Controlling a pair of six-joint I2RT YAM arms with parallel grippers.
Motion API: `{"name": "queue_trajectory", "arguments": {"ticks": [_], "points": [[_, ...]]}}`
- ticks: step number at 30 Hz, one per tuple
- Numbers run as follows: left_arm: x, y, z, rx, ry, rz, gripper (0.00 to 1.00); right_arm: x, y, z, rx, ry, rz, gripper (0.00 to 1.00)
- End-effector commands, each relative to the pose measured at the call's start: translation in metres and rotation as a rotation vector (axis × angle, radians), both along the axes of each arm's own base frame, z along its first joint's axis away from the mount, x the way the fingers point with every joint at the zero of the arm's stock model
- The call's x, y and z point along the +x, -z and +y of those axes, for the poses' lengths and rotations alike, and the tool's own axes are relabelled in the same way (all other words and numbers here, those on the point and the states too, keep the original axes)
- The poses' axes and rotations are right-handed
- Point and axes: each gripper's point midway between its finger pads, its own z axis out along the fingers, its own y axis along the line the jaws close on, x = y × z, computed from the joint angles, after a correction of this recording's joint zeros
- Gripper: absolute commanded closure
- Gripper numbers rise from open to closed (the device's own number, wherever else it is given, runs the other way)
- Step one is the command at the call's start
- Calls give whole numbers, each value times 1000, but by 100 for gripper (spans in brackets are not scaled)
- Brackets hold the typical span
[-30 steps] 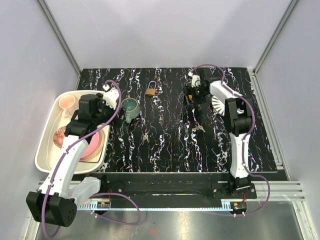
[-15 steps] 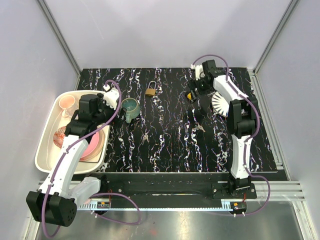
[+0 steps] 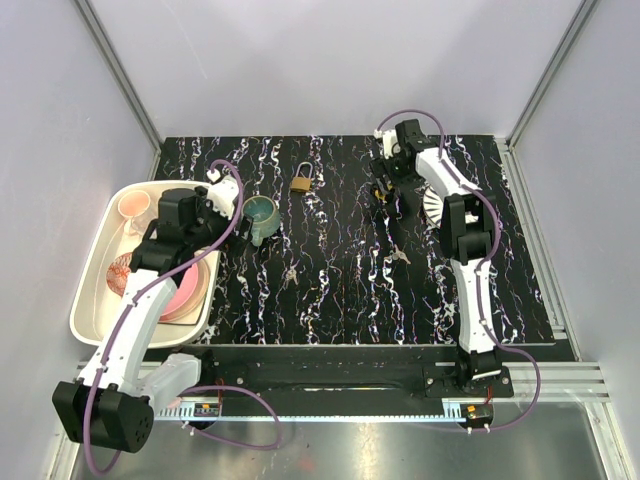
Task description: Unlock with the key
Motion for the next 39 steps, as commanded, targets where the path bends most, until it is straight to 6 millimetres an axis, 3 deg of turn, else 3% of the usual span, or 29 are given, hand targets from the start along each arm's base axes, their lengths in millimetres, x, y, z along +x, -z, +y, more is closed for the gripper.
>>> {"name": "queue_trajectory", "arguments": {"ticks": [1,8,16,26,31,39], "points": [[8,-4,-3,-20,6,-25,1,0,-10,15,21,-58,-12,9],[8,-2,-4,-21,7,-18,1,-9,1,23,-6,-115,7,9],[8,-1,-3,-19,6,-14,1,-1,13,19,-98,-177,-25,9],[9,2,-3,-17,6,-1,1,-11,29,17,-154,-295,-2,15],[9,3,-3,-15,7,3,1,-14,39,17,-168,-329,13,21],[9,5,-3,-13,6,9,1,-23,49,18,-162,-365,45,37]]}}
